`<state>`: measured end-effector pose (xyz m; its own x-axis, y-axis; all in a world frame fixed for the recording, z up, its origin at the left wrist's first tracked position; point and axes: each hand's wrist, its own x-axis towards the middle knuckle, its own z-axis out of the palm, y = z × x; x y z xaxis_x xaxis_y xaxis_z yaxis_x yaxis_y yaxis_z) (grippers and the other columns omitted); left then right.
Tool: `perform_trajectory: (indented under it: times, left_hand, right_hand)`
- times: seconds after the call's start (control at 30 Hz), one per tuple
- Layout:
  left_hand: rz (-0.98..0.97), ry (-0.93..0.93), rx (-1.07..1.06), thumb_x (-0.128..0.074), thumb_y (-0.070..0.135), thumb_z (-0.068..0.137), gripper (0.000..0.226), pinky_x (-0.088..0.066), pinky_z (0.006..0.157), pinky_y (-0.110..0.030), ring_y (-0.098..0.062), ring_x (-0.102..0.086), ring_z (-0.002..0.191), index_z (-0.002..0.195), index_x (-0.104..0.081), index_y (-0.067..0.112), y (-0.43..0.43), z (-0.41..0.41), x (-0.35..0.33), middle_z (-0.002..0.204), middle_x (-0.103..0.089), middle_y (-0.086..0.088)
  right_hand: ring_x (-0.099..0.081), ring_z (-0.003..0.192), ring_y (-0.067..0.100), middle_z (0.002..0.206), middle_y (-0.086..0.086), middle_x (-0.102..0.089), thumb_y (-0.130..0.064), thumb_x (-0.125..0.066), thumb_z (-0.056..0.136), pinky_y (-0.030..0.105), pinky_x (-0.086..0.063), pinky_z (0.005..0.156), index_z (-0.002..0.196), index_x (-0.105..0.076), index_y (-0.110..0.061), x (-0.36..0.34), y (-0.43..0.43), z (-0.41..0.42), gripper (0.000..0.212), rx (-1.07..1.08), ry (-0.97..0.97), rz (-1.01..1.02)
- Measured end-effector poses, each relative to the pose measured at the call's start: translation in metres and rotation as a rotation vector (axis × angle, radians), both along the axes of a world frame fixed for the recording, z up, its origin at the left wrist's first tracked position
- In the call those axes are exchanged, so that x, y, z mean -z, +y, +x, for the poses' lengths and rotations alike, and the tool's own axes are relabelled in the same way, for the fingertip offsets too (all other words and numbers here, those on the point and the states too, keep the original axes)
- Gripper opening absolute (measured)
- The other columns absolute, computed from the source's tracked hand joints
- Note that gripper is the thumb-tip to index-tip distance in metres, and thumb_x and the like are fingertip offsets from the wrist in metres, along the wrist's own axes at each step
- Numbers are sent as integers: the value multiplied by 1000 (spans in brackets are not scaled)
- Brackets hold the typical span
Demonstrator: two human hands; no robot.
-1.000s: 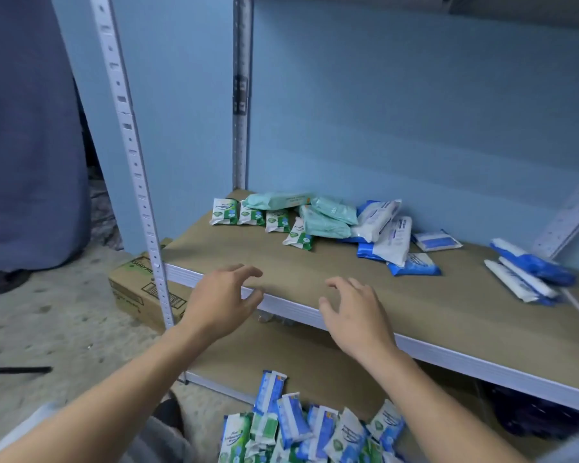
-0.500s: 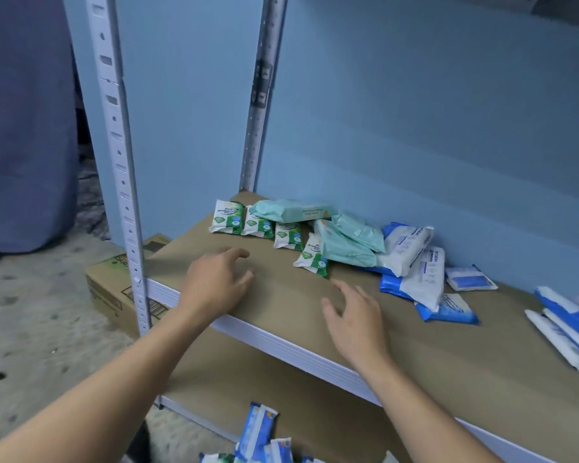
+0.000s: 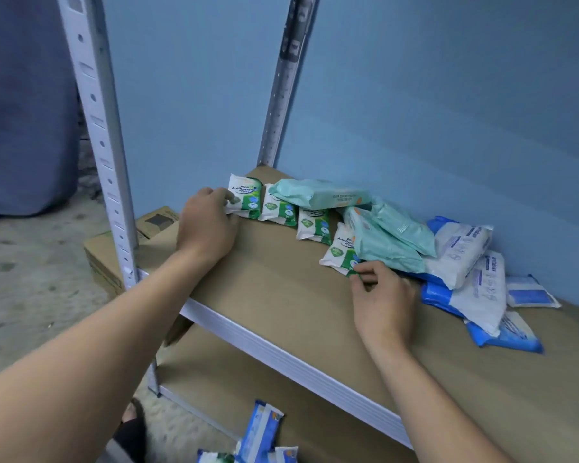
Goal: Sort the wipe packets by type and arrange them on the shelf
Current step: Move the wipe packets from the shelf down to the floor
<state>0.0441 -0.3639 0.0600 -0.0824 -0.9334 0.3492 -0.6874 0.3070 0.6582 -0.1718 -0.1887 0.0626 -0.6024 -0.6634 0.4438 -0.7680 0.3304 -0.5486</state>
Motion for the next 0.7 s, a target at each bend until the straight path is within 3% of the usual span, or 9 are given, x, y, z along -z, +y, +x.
perform_trajectory:
  times: [0.23, 0.4, 0.57, 0.7]
  left_hand:
    - [-17, -20, -90, -61, 13, 86, 23, -32, 82, -38, -27, -60, 101, 103, -68, 28, -8, -2, 5, 90, -71, 2]
    - [4, -45, -92, -59, 13, 89, 30, -18, 79, -38, -23, -57, 101, 109, -72, 32, 6, 1, -1, 88, -72, 5]
    - [57, -107, -57, -55, 16, 93, 36, -19, 78, -37, -28, -56, 106, 120, -70, 35, 32, 13, -3, 100, -69, -1]
    - [93, -101, -18, -56, 14, 93, 37, -36, 96, -49, -32, -56, 101, 121, -71, 32, 63, 20, -4, 93, -63, -5]
  right_hand:
    - [-52, 85, 22, 75, -13, -65, -14, -73, 85, 38, -46, 75, 84, -67, -25, 2, -2, -6, 13, 27, -59, -10]
    - [-48, 88, 21, 70, -18, -57, -6, -68, 86, 32, -35, 74, 93, -69, -20, -1, 2, -4, 15, 10, -59, -7]
    - [-43, 86, 18, 65, -23, -52, 1, -64, 86, 28, -32, 74, 104, -74, -16, -1, 14, -1, 26, -30, -44, -14]
    - [-55, 81, 21, 70, -14, -60, 2, -64, 85, 30, -37, 72, 107, -75, -19, -3, 31, 6, 33, -46, -64, 4]
